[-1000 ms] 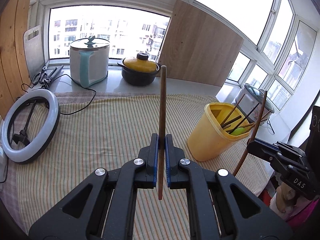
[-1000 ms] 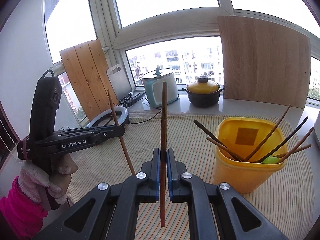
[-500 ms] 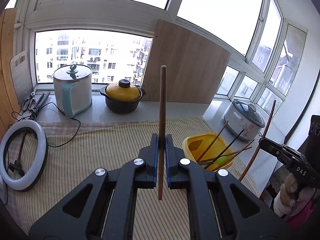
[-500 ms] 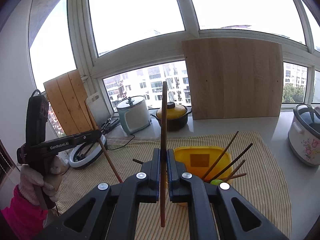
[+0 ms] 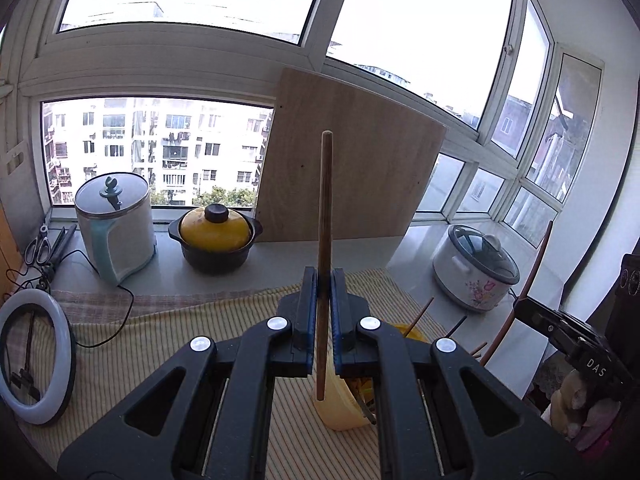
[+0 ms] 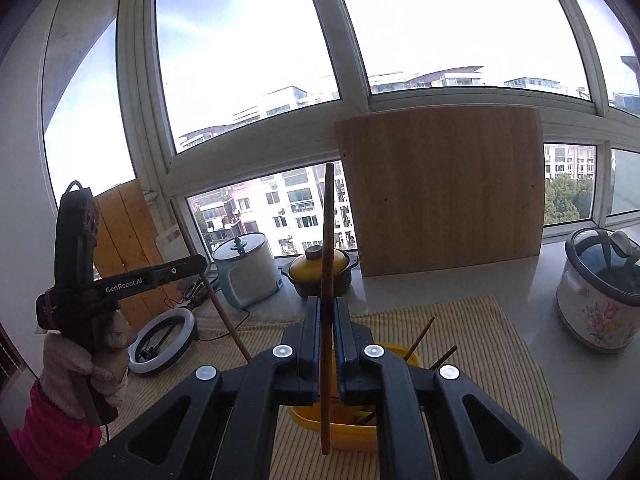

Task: Organize utensils
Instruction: 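Bring both upright chopsticks over the yellow container, then lower both chopsticks into the yellow container and open both tools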

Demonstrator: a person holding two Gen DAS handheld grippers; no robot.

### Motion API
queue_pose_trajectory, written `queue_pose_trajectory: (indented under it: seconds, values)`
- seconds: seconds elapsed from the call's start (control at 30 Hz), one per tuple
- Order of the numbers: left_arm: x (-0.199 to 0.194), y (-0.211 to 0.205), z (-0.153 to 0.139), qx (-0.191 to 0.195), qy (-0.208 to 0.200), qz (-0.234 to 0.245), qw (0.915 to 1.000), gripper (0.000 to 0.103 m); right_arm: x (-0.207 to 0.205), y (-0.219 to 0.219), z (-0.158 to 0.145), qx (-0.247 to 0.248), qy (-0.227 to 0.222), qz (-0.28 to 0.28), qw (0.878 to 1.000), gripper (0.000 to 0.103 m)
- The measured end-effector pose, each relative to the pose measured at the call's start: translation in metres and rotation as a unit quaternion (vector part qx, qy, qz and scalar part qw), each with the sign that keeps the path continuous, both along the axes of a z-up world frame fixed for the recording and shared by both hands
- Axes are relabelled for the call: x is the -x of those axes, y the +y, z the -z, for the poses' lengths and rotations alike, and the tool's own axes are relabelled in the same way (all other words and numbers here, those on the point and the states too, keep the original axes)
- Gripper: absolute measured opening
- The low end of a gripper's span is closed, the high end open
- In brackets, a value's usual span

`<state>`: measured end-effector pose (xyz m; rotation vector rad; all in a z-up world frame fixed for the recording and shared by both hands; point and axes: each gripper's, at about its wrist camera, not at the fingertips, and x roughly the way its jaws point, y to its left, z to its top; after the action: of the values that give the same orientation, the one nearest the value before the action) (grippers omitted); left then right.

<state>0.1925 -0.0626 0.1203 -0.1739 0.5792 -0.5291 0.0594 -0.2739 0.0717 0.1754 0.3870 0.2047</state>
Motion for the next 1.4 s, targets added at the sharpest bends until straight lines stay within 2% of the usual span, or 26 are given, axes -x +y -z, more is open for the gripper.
queue_pose_trajectory:
  seconds: [0.13, 0.4, 0.73, 1.07, 1.4]
  values:
    - [-0.012, -0.011, -0.003, 0.014, 0.007, 0.011, 0.9998, 0.004, -0.008, -0.005, -0.001, -0.003, -0.001, 0.006, 1.000, 0.004]
    - [-0.032, -0.038, 0.006, 0.014, 0.022, 0.029, 0.9992, 0.004, -0.023, -0.015, 0.003, -0.010, 0.002, 0.029, 1.000, 0.004]
    - [-0.051, -0.062, 0.031, 0.003, 0.041, 0.039, 0.9984, 0.004, -0.041, -0.019, 0.024, -0.009, 0.029, 0.037, 0.999, 0.004]
    - [-0.048, -0.075, 0.046, -0.024, 0.036, 0.050, 0.9978, 0.004, -0.044, -0.014, 0.041, -0.009, 0.055, 0.020, 0.998, 0.004]
    - [-0.035, -0.074, 0.044, -0.042, 0.017, 0.054, 0.9975, 0.004, -0.039, -0.012, 0.057, -0.008, 0.083, 0.012, 0.996, 0.005]
